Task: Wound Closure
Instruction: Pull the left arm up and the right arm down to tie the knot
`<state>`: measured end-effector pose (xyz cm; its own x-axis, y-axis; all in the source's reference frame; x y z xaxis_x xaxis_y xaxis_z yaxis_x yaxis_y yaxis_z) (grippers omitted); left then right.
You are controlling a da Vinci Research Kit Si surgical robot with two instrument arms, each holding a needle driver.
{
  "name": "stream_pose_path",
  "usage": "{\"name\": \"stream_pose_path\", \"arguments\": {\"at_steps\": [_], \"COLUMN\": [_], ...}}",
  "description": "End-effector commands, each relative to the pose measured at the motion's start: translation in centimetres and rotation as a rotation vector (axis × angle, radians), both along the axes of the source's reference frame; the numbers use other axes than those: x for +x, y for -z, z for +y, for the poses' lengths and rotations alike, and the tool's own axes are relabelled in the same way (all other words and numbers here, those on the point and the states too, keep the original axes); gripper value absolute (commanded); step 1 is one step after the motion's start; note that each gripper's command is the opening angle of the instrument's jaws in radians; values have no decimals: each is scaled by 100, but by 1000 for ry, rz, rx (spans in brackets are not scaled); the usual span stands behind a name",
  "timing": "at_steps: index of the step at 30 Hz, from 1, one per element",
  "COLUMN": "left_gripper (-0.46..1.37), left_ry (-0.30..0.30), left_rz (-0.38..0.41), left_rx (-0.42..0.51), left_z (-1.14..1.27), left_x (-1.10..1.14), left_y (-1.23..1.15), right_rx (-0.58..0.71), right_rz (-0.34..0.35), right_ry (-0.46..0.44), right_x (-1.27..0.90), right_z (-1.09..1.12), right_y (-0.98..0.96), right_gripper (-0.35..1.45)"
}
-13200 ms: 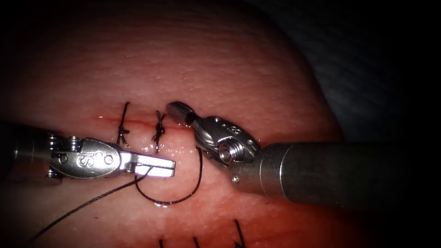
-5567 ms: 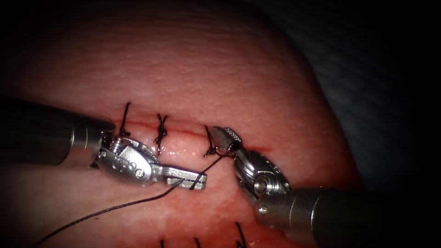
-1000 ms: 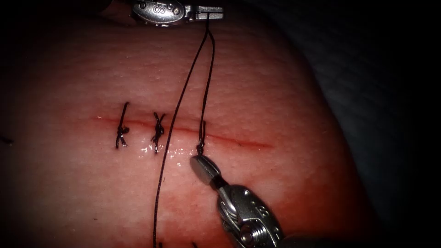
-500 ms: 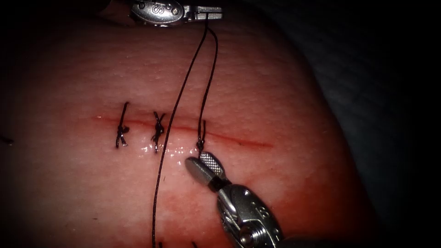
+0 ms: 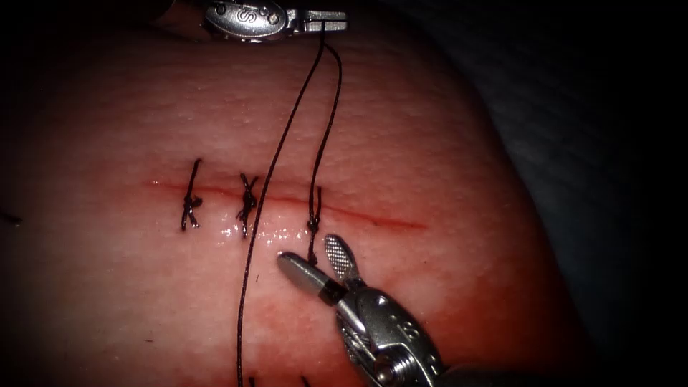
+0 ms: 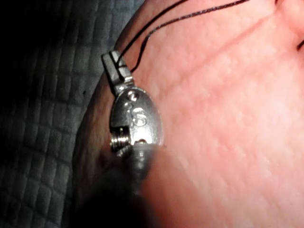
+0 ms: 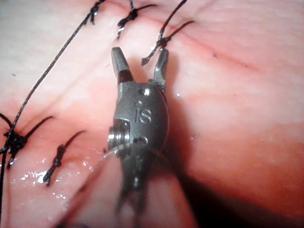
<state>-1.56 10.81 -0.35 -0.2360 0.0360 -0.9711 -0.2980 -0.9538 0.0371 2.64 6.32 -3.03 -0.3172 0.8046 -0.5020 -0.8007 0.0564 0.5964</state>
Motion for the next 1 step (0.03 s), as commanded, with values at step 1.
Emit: {"name": "stream_pose_path", "arguments": {"at_steps": [1], "left_gripper": [-35], "left_ry": [-3], "left_rz": [0], "left_rx": [0], "left_z": [-1], "left_x": [0], "left_y": [0], "right_rx": [-3], "right_rz": [-4], "right_ry": [3], "right_x": [0], "right_z": [0], "right_y": [0], "right_gripper": [83]}}
